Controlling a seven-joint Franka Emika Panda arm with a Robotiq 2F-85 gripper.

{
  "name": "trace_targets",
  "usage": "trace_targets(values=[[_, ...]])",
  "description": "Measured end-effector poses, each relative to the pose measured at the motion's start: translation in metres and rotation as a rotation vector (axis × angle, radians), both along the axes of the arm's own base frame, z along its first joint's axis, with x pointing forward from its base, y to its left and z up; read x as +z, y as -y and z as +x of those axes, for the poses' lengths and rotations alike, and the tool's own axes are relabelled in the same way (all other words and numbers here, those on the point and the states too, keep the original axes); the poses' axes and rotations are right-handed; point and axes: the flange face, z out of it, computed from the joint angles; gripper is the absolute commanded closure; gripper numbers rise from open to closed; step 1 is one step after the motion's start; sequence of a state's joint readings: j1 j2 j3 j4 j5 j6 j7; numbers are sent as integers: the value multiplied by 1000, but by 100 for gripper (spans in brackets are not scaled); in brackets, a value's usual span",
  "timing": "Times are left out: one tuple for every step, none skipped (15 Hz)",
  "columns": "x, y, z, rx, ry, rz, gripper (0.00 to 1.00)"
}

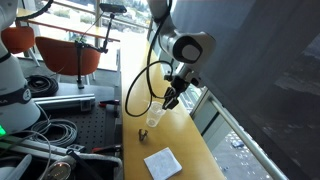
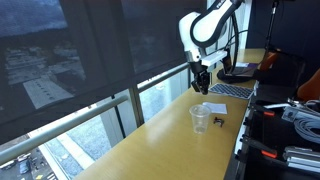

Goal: Lift the straw from the table and put it in the cup

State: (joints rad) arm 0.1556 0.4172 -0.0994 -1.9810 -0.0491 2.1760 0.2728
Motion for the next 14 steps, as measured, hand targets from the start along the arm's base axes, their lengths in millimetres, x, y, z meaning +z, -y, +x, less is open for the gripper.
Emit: trace_targets(values=[[6, -6, -4, 11, -48, 25, 97], [12, -12, -9, 22, -97, 53, 97], [17, -16, -13, 31, -147, 80, 97], [22, -20, -17, 37, -197, 107, 97], [25, -22, -21, 39, -247, 134, 97], [28, -23, -25, 36, -297, 159, 97], [29, -22, -29, 30, -344, 181, 97], [29, -20, -32, 21, -384, 199, 97], [28, -17, -35, 13, -423, 220, 97], [26, -14, -36, 9, -455, 243, 97], [23, -10, -36, 9, -479, 267, 97], [18, -7, -36, 9, -499, 291, 97], [14, -5, -34, 10, -513, 312, 97], [10, -3, -31, 11, -522, 330, 97]])
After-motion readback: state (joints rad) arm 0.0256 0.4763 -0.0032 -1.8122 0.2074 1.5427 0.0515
